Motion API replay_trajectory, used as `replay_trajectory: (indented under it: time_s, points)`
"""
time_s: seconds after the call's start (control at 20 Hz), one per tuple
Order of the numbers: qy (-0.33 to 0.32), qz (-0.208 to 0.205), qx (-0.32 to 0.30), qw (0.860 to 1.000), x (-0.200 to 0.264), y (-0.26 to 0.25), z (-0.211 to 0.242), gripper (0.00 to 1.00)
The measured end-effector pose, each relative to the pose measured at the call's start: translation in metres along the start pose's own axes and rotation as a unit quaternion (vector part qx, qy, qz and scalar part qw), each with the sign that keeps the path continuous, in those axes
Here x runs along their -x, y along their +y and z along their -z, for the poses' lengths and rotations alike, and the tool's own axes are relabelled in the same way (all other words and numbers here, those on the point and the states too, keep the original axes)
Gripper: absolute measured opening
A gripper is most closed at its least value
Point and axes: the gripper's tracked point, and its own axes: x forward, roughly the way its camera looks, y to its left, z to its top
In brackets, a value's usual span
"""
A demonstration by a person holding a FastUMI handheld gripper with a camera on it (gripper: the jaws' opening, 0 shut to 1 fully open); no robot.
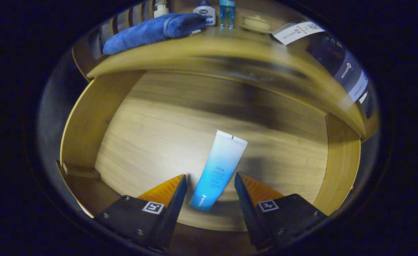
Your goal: Pull open the drawer, take out the items inside it, and place them on the countertop above the cabinet.
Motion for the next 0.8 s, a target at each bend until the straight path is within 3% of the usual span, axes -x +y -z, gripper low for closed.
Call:
replay_trajectory:
  time_s: [0.4,0.45,0.6,0.8]
  points:
    - [0.001,0.012,0.005,1.0,-0.005,-0.003,-0.002,0.67]
    - [0.001,0.012,0.01,1.0,-0.005,-0.003,-0.001,0.45]
    - [-0.022,0.017,0.02,0.999,-0.001,-0.006,-0.004,0.36]
    - [-0.06,-0.027,-0.013,0.998,0.022,-0.001,-0.016,0.36]
